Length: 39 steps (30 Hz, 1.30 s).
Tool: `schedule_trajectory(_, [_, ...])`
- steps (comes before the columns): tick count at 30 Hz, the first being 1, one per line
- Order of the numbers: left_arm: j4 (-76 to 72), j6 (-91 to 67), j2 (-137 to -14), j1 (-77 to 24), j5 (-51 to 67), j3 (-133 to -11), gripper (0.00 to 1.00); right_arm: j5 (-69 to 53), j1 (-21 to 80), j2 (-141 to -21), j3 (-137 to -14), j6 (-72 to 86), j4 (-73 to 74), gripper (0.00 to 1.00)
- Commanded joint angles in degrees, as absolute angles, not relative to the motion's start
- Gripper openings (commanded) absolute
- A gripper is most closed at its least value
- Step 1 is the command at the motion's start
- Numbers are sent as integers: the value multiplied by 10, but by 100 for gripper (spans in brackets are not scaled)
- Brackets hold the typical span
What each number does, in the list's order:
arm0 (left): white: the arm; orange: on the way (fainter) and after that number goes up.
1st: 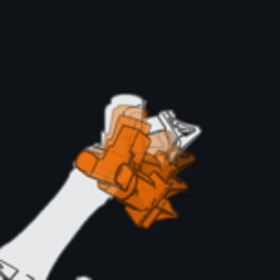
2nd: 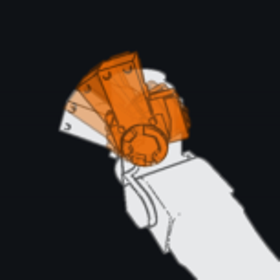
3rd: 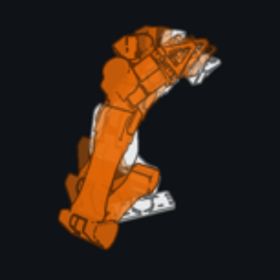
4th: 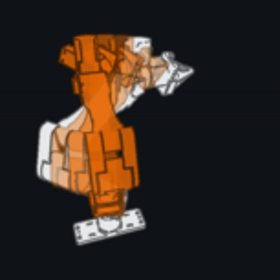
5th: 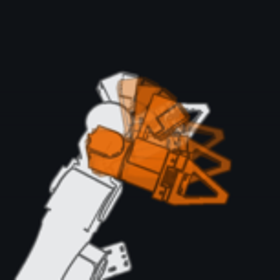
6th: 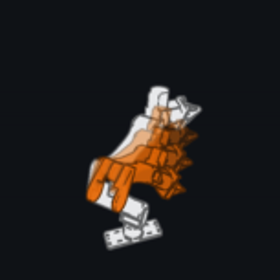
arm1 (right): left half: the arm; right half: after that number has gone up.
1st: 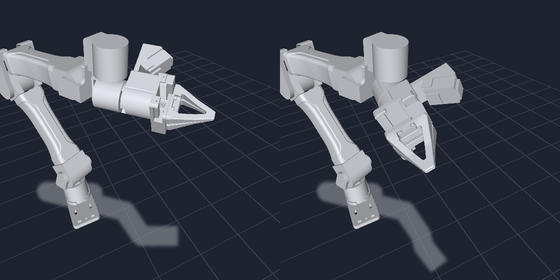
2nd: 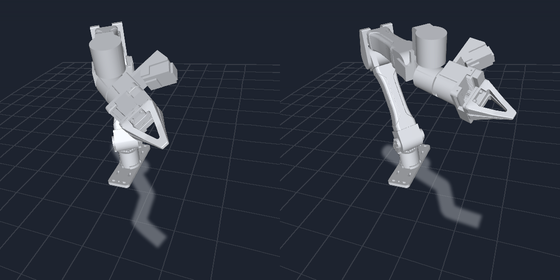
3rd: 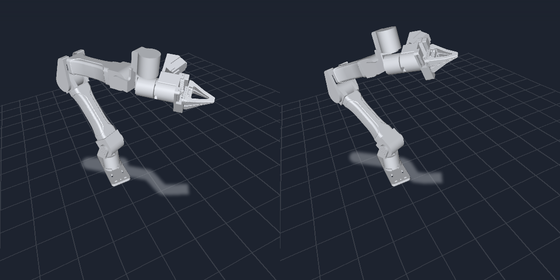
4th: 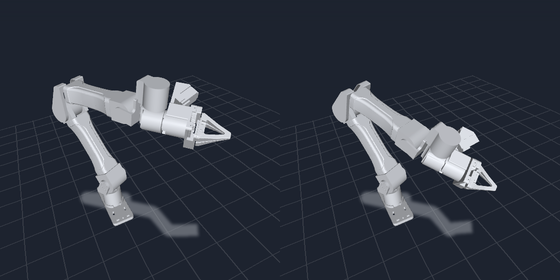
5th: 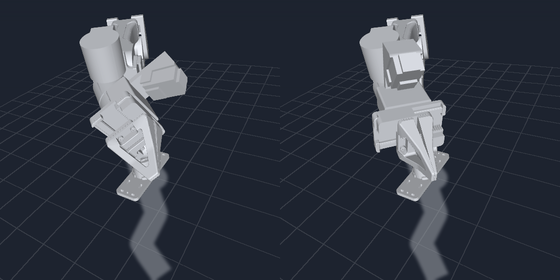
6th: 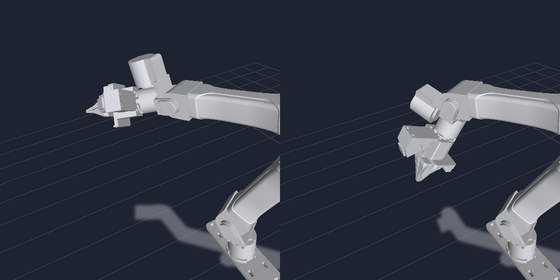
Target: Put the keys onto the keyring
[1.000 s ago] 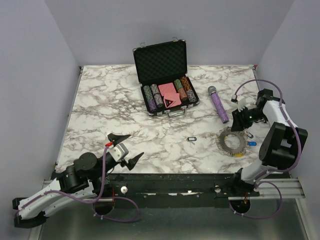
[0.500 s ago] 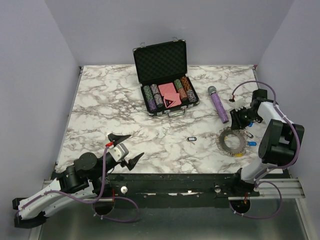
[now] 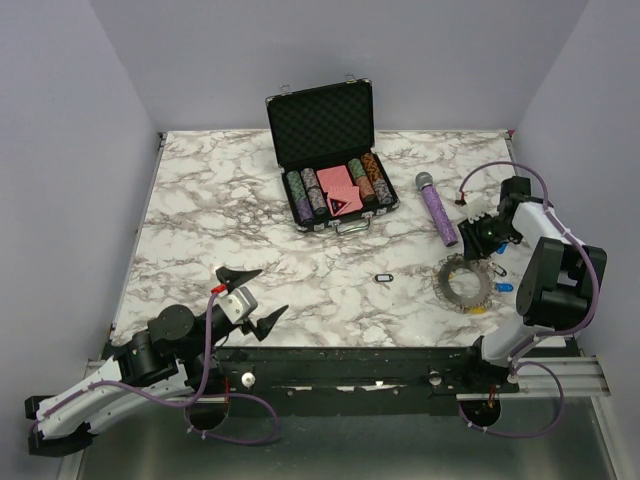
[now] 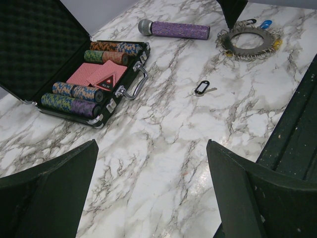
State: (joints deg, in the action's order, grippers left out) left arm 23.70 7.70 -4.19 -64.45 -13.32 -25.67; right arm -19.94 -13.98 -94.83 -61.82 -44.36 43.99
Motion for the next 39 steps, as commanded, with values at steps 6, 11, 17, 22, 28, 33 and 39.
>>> schedule_trajectory(6, [235,81,-40,-642,-121,-253,99,-208,-140,-971,-673,-540,497,48])
schedule_trajectory(11, [236,82,-40,-641,-122,-253,99,-229,-139,-996,-693,-537,511,48])
schedule_trajectory(17, [233,82,-40,-641,-121,-252,99,-213,-139,-1000,-676,-526,497,48])
schedule_trajectory(22, [233,82,-41,-641,-120,-253,99,-186,-139,-1001,-685,-551,507,49])
schedule_trajectory(28, [235,82,-40,-641,-121,-253,99,-185,-139,-1019,-700,-604,532,49])
schedule_trajectory(33, [235,82,-39,-641,-121,-254,99,-192,-140,-1037,-713,-617,542,48])
schedule_trajectory(39, [236,82,-39,-641,-122,-253,99,-188,-140,-1047,-721,-622,550,42])
